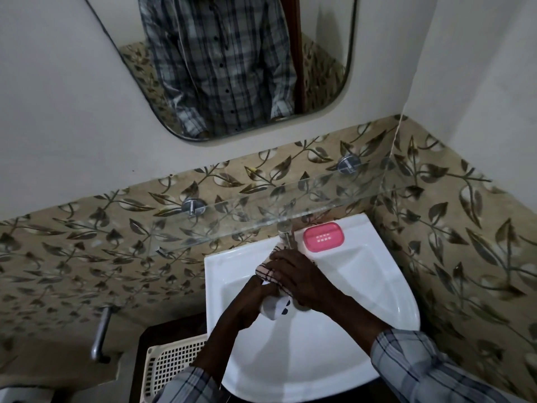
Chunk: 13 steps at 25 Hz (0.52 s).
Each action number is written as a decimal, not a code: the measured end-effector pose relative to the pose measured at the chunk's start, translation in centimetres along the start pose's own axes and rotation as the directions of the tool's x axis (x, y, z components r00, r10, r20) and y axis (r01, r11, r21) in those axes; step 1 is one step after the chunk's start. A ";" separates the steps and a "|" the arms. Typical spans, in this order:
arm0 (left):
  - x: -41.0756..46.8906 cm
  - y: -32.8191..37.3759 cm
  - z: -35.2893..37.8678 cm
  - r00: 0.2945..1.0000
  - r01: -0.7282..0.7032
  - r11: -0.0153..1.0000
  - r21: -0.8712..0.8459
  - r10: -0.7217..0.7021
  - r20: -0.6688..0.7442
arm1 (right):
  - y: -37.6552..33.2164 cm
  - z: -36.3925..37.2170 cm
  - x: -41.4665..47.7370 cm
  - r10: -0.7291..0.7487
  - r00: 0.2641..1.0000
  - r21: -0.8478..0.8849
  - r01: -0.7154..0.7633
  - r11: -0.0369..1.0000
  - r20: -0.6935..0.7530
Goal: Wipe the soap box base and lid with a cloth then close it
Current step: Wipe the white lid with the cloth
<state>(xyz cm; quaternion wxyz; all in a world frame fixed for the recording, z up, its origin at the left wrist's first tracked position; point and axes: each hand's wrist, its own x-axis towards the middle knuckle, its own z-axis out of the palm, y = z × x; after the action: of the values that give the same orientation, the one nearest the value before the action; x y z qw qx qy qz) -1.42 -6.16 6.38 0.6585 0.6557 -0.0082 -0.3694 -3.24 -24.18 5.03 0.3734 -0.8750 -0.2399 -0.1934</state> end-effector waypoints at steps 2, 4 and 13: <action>-0.1 0.2 -0.4 1.000 0.009 1.000 0.014 -0.009 -0.007 | 1.5 -0.7 -0.6 -0.092 0.958 -0.077 0.117 0.990 0.272; 0.0 0.8 -0.6 0.999 0.007 0.982 0.188 0.001 -0.042 | 2.1 -0.7 -0.9 -0.113 0.916 -0.241 0.217 0.946 0.384; -0.3 -0.1 1.9 0.801 -0.056 0.634 0.772 0.490 -0.344 | -0.6 1.5 -1.3 0.664 0.696 0.361 -0.714 0.600 0.273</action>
<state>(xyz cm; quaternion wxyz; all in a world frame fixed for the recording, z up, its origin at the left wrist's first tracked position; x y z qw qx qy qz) -2.62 -7.65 6.71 0.3674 0.9262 -0.0782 -0.0321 -4.41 -23.07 3.73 0.5926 -0.7999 0.0593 0.0737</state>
